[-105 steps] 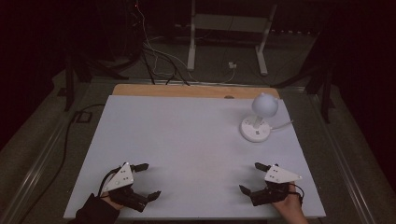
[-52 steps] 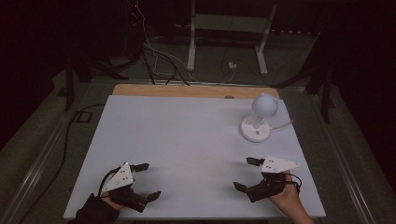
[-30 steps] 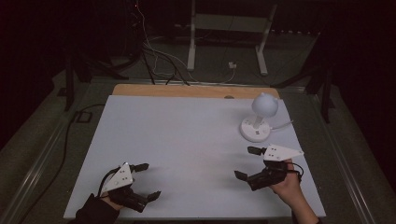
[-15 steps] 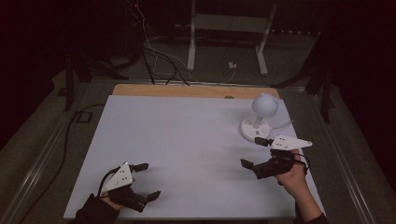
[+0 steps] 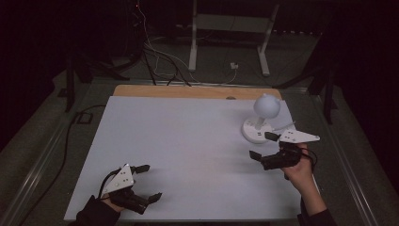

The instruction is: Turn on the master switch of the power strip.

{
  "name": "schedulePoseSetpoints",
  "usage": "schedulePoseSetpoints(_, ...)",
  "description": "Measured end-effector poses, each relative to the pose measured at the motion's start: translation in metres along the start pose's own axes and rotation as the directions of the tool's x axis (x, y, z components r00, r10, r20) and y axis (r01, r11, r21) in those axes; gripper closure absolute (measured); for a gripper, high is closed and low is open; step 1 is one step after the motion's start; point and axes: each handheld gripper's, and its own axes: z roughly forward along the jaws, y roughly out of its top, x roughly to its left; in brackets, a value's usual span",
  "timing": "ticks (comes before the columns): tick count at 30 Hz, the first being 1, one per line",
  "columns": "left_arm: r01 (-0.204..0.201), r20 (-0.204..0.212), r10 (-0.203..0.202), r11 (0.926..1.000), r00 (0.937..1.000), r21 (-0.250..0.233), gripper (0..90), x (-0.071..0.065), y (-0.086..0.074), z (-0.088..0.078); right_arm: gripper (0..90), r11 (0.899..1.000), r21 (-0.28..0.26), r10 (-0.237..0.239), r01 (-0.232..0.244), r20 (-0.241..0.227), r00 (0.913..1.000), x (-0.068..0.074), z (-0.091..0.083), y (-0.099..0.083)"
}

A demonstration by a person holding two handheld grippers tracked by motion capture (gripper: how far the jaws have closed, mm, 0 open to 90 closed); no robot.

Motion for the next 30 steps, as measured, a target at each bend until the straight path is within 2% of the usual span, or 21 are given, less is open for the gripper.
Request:
schedulePoseSetpoints(10,0.000,0.000,0.000,1.0000,1.0000,0.000,0.2,0.000,0.000,0.000,0.2,0.999,0.007,0.032,-0.032,0.062,0.9975,-0.024,0.001,-0.001)
schedulePoseSetpoints(21,0.002,0.001,-0.002,1.0000,1.0000,0.000,0.2,0.000,0.000,0.000,1.3,0.998,0.023,0.064,-0.066,0.094,0.9935,-0.044,0.006,-0.002)
schedulePoseSetpoints(30,0.002,0.002,-0.002,1.0000,1.0000,-0.001,0.2,0.000,0.000,0.000,1.3,0.994,0.040,0.100,-0.106,0.145,0.9844,-0.062,0.013,-0.004)
